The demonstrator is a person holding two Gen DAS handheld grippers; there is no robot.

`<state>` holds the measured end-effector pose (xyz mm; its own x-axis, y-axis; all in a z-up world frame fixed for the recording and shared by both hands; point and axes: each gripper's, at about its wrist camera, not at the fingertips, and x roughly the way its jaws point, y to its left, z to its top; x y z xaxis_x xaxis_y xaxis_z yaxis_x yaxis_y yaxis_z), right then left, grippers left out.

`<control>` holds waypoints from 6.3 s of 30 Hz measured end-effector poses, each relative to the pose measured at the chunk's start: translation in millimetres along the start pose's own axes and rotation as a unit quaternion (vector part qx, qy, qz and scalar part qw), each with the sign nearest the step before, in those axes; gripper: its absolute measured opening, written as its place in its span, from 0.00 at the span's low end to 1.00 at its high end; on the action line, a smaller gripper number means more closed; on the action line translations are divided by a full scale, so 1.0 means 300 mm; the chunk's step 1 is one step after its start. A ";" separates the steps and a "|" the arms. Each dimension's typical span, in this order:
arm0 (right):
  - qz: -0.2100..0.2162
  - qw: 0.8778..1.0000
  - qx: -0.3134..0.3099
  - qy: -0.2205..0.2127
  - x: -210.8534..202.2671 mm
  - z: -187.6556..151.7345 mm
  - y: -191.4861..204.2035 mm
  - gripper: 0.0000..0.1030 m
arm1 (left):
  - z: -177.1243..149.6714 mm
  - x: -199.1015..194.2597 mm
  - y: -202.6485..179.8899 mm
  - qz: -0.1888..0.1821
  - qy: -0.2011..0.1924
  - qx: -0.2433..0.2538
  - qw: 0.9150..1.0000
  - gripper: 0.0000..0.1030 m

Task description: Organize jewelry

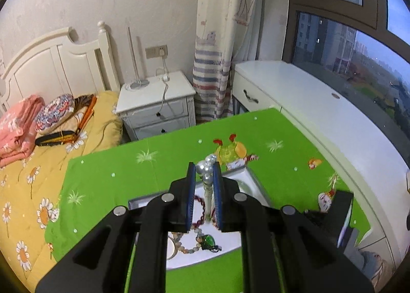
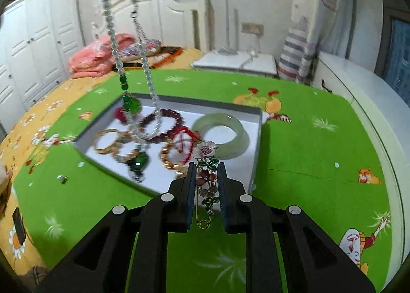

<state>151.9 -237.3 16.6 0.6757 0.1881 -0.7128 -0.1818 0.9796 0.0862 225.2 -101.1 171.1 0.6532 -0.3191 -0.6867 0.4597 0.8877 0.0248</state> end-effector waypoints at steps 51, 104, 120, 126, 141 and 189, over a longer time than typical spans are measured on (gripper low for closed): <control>-0.044 0.990 0.034 -0.127 -0.381 -0.151 0.105 0.69 | -0.905 -0.228 0.302 0.221 -0.070 -0.049 0.971 0.96; 0.050 0.994 -0.088 0.027 -0.033 -0.219 0.288 0.48 | -0.913 0.111 0.285 0.064 0.073 -0.085 0.992 0.63; 0.053 0.994 -0.088 0.025 -0.032 -0.222 0.302 0.45 | -0.908 0.130 0.291 0.041 0.069 -0.074 0.994 0.38; 0.058 0.993 -0.097 0.023 -0.038 -0.226 0.317 0.45 | -0.910 0.126 0.306 0.034 0.065 -0.084 0.994 0.33; 0.111 0.986 -0.127 0.010 -0.056 -0.228 0.436 0.44 | -0.850 0.088 0.244 0.036 0.032 -0.056 0.997 0.13; -0.088 0.994 0.049 -0.037 -0.136 -0.098 0.197 0.80 | -0.740 0.051 0.069 0.132 0.001 -0.131 0.983 0.96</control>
<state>92.6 -189.1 30.2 0.7427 0.0154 -0.6694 0.0107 0.9993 0.0349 111.1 -13.8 -0.1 0.7275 -0.0668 -0.6828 0.1044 0.9944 0.0140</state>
